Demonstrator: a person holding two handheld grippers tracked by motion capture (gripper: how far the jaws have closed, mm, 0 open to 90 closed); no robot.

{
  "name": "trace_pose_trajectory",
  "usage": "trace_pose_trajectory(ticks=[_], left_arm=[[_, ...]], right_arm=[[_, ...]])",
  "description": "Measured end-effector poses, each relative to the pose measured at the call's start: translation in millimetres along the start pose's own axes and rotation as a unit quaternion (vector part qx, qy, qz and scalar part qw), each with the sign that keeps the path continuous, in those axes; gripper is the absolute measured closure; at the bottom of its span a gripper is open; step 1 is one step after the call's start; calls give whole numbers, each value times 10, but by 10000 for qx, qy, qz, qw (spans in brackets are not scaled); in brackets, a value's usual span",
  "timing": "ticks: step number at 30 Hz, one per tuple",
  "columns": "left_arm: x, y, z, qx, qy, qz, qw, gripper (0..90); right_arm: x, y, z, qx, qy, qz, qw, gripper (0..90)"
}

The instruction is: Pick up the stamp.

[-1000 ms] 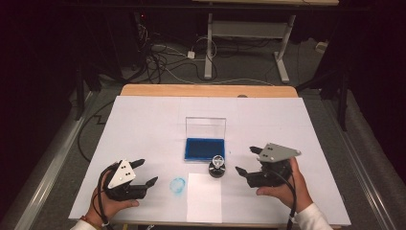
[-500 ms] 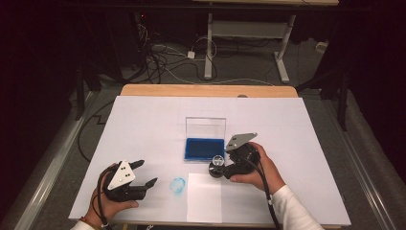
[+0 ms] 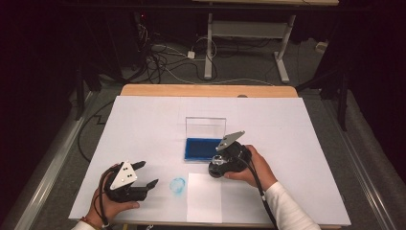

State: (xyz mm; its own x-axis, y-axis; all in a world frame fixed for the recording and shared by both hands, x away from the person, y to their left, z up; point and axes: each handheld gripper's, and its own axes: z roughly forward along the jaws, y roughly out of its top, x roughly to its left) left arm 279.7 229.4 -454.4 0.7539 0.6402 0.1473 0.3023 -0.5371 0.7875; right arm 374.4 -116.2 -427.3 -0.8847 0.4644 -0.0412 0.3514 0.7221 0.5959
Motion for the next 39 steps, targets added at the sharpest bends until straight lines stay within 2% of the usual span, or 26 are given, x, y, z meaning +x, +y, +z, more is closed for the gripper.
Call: trace_pose_trajectory(ticks=[8,21,39], left_arm=[[-10,0,17,41,-38,27,10000,260],[-13,2,19,74,-57,58,9999,260],[-14,1,9,56,-62,86,9999,260]], right_arm=[[37,14,-29,-92,-50,-87,9999,561],[70,11,-67,-107,-72,-206,9997,567],[135,-17,-220,-151,-106,-328,9993,568]])
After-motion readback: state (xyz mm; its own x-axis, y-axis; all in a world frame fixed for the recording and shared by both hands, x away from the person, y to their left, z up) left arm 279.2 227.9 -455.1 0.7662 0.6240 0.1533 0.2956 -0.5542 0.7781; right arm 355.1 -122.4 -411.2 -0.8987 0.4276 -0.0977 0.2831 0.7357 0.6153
